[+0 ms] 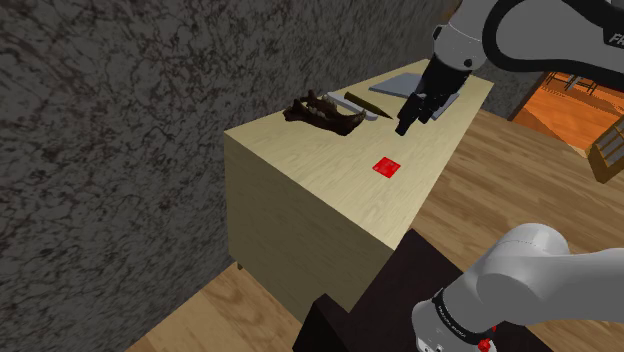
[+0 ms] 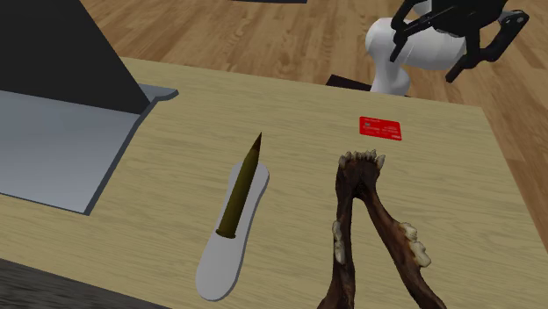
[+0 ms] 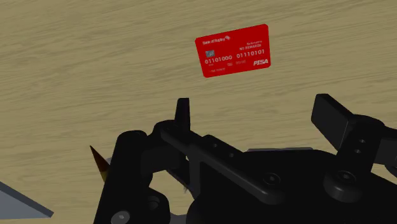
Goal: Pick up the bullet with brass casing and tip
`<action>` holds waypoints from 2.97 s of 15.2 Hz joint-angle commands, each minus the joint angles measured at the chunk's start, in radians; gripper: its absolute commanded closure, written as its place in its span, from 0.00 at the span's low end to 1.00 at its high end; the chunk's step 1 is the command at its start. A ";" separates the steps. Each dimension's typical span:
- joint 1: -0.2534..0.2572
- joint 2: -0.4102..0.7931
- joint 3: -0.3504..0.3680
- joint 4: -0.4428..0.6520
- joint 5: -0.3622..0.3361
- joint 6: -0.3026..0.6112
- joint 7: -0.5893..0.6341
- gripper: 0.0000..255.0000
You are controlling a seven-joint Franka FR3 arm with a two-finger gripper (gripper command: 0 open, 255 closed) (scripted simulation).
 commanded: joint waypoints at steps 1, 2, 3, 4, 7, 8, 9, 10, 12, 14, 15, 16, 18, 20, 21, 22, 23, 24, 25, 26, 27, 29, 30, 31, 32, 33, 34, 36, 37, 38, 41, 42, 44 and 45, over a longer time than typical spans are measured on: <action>0.000 0.000 0.000 0.000 0.000 0.000 0.000 0.00; -0.004 0.032 -0.016 0.014 -0.010 0.016 -0.021 0.00; -0.008 0.065 -0.031 0.029 -0.019 0.031 -0.042 0.00; -0.012 0.098 -0.047 0.045 -0.028 0.045 -0.062 0.00; -0.021 0.202 -0.090 0.103 -0.048 0.084 -0.123 0.00; -0.024 0.237 -0.104 0.125 -0.053 0.095 -0.143 0.00; -0.026 0.273 -0.117 0.148 -0.057 0.106 -0.163 0.00; -0.027 0.310 -0.130 0.173 -0.061 0.115 -0.183 0.00; -0.031 0.384 -0.155 0.226 -0.064 0.132 -0.224 0.00; -0.034 0.459 -0.178 0.284 -0.063 0.145 -0.265 0.00; -0.036 0.498 -0.189 0.315 -0.061 0.150 -0.285 0.00; -0.037 0.537 -0.199 0.348 -0.059 0.154 -0.306 0.00; -0.042 0.616 -0.218 0.417 -0.050 0.158 -0.348 0.00; -0.048 0.697 -0.235 0.493 -0.038 0.158 -0.389 0.00; -0.052 0.738 -0.243 0.533 -0.031 0.156 -0.410 0.00; -0.056 0.780 -0.249 0.575 -0.023 0.152 -0.431 0.00; -0.061 0.823 -0.255 0.620 -0.015 0.147 -0.452 0.00; -0.067 0.866 -0.261 0.666 -0.006 0.141 -0.472 0.00; -0.074 0.910 -0.265 0.715 0.003 0.133 -0.492 0.00; -0.081 0.953 -0.268 0.763 0.012 0.124 -0.511 0.00; -0.082 0.952 -0.267 0.749 0.012 0.137 -0.509 0.00; -0.082 0.952 -0.267 0.721 0.011 0.164 -0.507 0.00; -0.082 0.952 -0.267 0.708 0.011 0.178 -0.506 0.00; -0.082 0.952 -0.267 0.695 0.010 0.191 -0.504 0.00; -0.082 0.953 -0.267 0.682 0.010 0.204 -0.503 0.00; -0.082 0.953 -0.267 0.670 0.010 0.217 -0.502 0.00; -0.082 0.954 -0.267 0.663 0.010 0.225 -0.502 0.00; -0.082 0.954 -0.267 0.663 0.010 0.225 -0.502 0.00; -0.082 0.955 -0.267 0.665 0.010 0.224 -0.502 1.00; -0.082 0.955 -0.267 0.665 0.010 0.224 -0.502 1.00; -0.082 0.955 -0.267 0.665 0.010 0.224 -0.503 1.00; -0.082 0.955 -0.267 0.665 0.010 0.224 -0.503 1.00; -0.082 0.955 -0.267 0.665 0.010 0.224 -0.503 1.00; -0.082 0.955 -0.267 0.665 0.010 0.224 -0.503 1.00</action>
